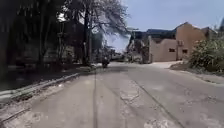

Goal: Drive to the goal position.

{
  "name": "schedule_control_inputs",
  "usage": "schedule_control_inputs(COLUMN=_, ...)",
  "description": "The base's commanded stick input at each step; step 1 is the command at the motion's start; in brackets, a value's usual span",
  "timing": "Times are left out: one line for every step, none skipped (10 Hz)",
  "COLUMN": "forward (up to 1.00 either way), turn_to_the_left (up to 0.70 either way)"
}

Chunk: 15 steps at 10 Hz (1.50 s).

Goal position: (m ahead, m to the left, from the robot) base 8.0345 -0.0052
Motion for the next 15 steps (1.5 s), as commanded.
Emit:
schedule_control_inputs(forward=1.0, turn_to_the_left=0.0)
schedule_control_inputs(forward=1.0, turn_to_the_left=0.0)
schedule_control_inputs(forward=1.0, turn_to_the_left=0.0)
schedule_control_inputs(forward=1.0, turn_to_the_left=0.0)
schedule_control_inputs(forward=1.0, turn_to_the_left=0.0)
schedule_control_inputs(forward=1.0, turn_to_the_left=0.0)
schedule_control_inputs(forward=1.0, turn_to_the_left=0.0)
schedule_control_inputs(forward=1.0, turn_to_the_left=0.0)
schedule_control_inputs(forward=1.0, turn_to_the_left=0.0)
schedule_control_inputs(forward=1.0, turn_to_the_left=0.0)
schedule_control_inputs(forward=1.0, turn_to_the_left=0.0)
schedule_control_inputs(forward=1.0, turn_to_the_left=0.0)
schedule_control_inputs(forward=1.0, turn_to_the_left=0.0)
schedule_control_inputs(forward=1.0, turn_to_the_left=0.0)
schedule_control_inputs(forward=1.0, turn_to_the_left=0.0)
